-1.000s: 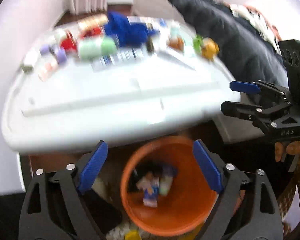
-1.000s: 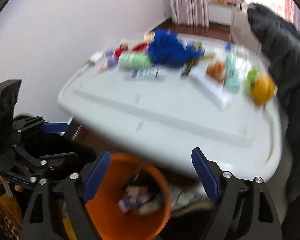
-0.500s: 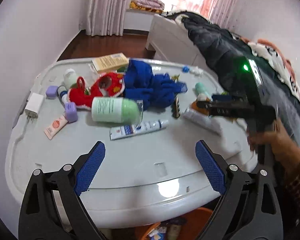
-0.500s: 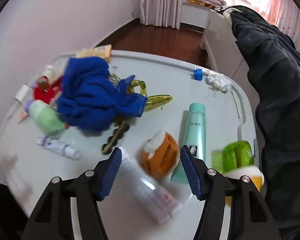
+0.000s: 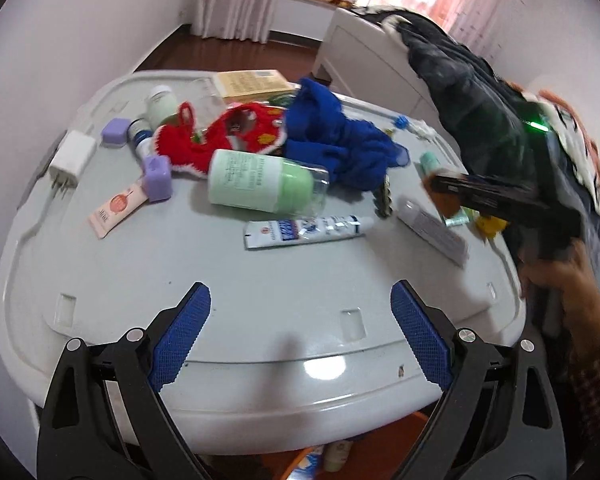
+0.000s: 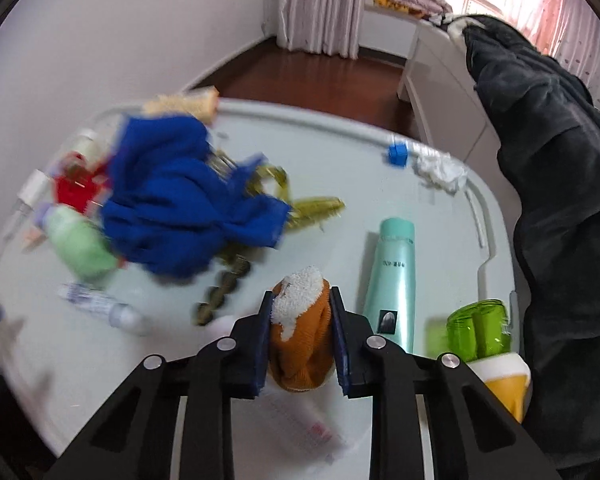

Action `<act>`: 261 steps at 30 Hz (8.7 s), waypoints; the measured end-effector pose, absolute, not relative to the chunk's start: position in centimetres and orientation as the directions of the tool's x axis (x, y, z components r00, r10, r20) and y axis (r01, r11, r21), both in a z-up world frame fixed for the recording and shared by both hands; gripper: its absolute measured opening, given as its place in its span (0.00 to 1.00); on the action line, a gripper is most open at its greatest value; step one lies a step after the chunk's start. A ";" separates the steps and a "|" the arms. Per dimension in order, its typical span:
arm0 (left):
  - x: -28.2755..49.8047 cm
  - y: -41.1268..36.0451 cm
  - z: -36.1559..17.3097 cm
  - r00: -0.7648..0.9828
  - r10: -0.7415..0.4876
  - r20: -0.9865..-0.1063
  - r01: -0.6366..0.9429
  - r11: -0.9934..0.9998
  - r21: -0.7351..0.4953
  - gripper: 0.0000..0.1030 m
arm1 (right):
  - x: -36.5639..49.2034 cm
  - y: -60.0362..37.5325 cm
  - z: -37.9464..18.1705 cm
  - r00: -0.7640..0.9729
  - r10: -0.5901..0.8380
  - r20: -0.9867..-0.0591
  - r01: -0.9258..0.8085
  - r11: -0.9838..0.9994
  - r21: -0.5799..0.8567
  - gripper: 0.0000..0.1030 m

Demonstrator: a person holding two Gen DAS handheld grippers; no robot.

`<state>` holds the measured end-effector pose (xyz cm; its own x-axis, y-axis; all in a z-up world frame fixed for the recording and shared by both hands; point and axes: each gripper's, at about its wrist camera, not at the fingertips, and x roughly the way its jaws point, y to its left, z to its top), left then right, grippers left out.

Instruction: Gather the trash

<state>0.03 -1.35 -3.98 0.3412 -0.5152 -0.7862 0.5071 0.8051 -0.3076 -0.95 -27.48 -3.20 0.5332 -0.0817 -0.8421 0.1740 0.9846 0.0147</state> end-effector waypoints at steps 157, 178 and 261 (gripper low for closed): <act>6.6 -6.5 -0.6 0.310 -0.454 -0.835 0.810 0.586 -0.018 0.70 | -3.5 -26.2 -7.8 0.431 0.166 -0.887 0.025 0.980 0.195 0.39; 7.4 -6.0 -3.1 0.245 -0.473 -0.846 0.877 0.481 -0.015 0.70 | -3.3 -24.6 -6.2 0.439 0.193 -0.877 0.000 0.977 0.214 0.28; -14.7 0.1 -5.1 0.368 -0.209 -0.906 0.639 0.765 0.083 0.69 | -22.4 -15.8 -11.8 0.321 0.216 -0.922 0.186 0.940 0.285 0.80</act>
